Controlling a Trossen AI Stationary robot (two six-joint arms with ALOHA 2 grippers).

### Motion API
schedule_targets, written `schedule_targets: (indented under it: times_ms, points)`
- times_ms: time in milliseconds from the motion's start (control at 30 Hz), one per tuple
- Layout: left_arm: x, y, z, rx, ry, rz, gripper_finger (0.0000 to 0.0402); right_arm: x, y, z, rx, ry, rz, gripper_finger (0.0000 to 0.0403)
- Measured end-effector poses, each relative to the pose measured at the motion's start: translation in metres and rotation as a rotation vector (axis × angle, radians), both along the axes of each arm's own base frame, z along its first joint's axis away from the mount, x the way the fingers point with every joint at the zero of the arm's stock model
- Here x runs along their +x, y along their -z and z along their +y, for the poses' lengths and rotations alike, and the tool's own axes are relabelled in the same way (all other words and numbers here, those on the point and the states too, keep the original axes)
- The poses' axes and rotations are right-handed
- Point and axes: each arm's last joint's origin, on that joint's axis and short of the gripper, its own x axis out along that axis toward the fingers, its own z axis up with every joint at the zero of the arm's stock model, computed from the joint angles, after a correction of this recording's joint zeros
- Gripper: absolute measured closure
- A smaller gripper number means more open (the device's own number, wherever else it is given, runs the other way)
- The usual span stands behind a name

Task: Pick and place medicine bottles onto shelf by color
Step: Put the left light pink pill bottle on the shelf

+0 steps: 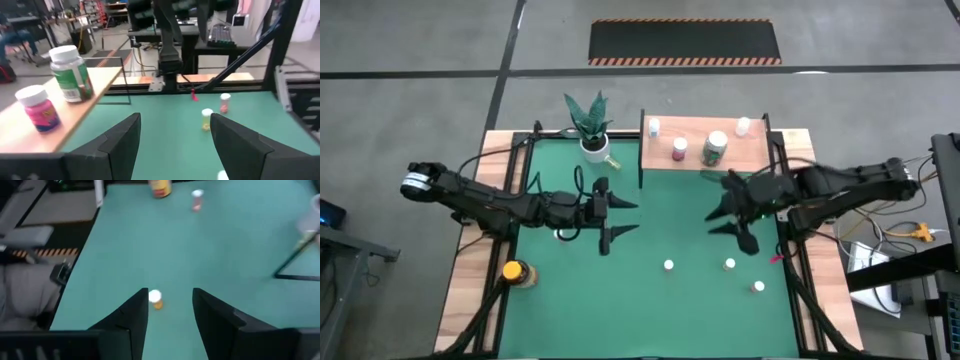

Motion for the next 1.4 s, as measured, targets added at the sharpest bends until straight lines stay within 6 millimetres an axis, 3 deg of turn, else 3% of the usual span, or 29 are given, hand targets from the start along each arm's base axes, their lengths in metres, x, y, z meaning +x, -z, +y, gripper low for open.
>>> schedule_targets:
  times_ms: [133, 267, 433, 633, 733, 1200, 1400]
  points:
    - [-0.001, 0.005, -0.007, -0.102, 0.01, 0.04, 0.0179, 0.005, 0.023, 0.015, -0.02, -0.081, -0.016, 0.0265]
    - [-0.005, 0.018, -0.009, -0.276, -0.05, 0.193, 0.018, 0.006, 0.045, 0.025, -0.035, -0.136, -0.017, 0.0271]
    - [-0.019, 0.034, -0.003, -0.513, -0.333, 0.444, 0.018, 0.007, 0.062, 0.03, -0.06, -0.178, -0.042, 0.0277]
    - [-0.061, 0.055, 0.007, -0.699, -0.799, 0.774, 0.018, 0.009, 0.071, 0.03, -0.091, -0.202, -0.097, 0.028]
    - [-0.075, 0.062, 0.007, -0.768, -0.913, 0.897, 0.018, 0.009, 0.072, 0.031, -0.089, -0.202, -0.105, 0.028]
    - [-0.085, 0.099, 0.005, -0.803, -1.0, 1.11, 0.0181, 0.011, 0.075, 0.031, -0.089, -0.202, -0.103, 0.028]
    - [-0.081, 0.1, 0.004, -0.794, -0.987, 1.132, 0.022, 0.012, 0.074, 0.031, -0.088, -0.201, -0.109, 0.028]
